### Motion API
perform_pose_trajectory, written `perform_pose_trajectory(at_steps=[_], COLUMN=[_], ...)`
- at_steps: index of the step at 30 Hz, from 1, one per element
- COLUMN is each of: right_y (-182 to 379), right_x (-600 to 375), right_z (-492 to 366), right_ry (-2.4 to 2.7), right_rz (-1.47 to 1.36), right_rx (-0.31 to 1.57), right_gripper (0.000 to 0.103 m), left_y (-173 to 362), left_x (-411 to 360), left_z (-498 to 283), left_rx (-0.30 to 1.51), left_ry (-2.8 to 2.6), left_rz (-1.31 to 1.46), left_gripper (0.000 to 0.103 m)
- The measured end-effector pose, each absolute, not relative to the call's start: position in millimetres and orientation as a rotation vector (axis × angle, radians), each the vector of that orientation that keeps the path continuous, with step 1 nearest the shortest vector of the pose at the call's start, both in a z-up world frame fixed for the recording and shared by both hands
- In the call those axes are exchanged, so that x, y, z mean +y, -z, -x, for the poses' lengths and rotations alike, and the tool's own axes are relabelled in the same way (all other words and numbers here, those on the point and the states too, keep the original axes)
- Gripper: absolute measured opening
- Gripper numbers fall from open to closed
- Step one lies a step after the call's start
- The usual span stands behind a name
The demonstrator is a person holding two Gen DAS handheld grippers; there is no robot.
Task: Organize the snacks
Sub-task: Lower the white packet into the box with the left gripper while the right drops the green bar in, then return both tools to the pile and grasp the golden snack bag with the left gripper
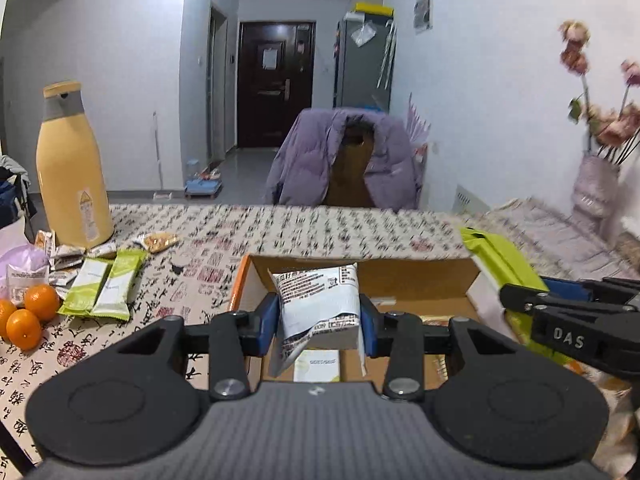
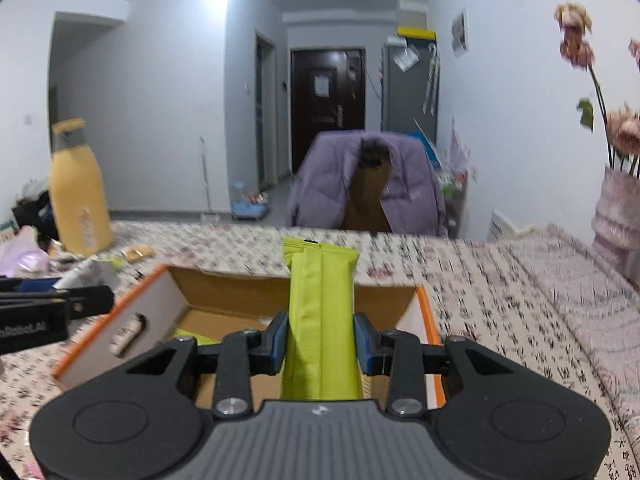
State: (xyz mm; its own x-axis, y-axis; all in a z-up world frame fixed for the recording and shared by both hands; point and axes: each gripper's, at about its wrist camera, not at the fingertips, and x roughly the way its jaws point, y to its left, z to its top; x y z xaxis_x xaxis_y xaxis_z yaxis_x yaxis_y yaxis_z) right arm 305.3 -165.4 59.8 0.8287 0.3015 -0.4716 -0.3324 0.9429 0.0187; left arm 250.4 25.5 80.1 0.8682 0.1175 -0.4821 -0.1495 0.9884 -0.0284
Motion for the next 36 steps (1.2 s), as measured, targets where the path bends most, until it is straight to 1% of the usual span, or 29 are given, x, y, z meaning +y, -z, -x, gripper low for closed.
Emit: perform_pose_trajectory(at_steps=[5,11,14,15,16,17,18,19,20,21,31,36], right_y=[-35.0,-15.1,-14.2,-15.8,-18.0,-21.0,-23.9,-27.2,-30.6,-33.6,-49.6,-56.4], right_x=[-160.2,-149.8,-150.4,-152.2,-154.5,-156.7,-158.7,-160.1,-161.7,-165.1,-182.4,-189.5], right_z=[-333.5,-345.3,-346.1,-345.9,-346.2,-344.7,-342.4,-338.8,-334.8,-330.7,-295.6,-267.7], right_ry=[-0.306,-0.301,-0.301,-0.304,-0.309,-0.315,-0.317,-0.317,-0.318,-0.321,-0.344,-0.35], right_rz=[0.096,0.135,0.131,0.12,0.108,0.095,0.09,0.089,0.088,0.082,0.041,0.025], right_rx=[0.582,0.647,0.651,0.647,0.644,0.637,0.625,0.609,0.592,0.577,0.494,0.447], right_gripper=[0.034,0.034,0.034,0.035,0.044,0.059,0.068,0.086,0.1,0.103,0.103,0.103], left_y=[-57.2,-37.0,-33.1,-33.6,-34.6,-36.1,-37.9,-39.8,-41.9,-43.3,-56.5,-69.0], left_x=[27.4,32.9,33.7,34.1,34.3,35.4,36.5,36.7,36.3,37.1,39.7,40.8], left_z=[-279.7,-297.0,-296.5,-295.4,-294.1,-291.6,-289.8,-287.9,-285.0,-282.4,-255.7,-224.8], left_rx=[0.584,0.65,0.654,0.649,0.643,0.631,0.616,0.598,0.576,0.555,0.485,0.419], left_ry=[-0.178,-0.184,-0.191,-0.192,-0.189,-0.182,-0.179,-0.182,-0.186,-0.185,-0.187,-0.188], left_rz=[0.056,0.053,0.05,0.05,0.054,0.06,0.062,0.061,0.059,0.06,0.097,0.119], left_gripper=[0.041,0.043,0.049,0.055,0.059,0.073,0.088,0.093,0.102,0.103,0.103,0.103])
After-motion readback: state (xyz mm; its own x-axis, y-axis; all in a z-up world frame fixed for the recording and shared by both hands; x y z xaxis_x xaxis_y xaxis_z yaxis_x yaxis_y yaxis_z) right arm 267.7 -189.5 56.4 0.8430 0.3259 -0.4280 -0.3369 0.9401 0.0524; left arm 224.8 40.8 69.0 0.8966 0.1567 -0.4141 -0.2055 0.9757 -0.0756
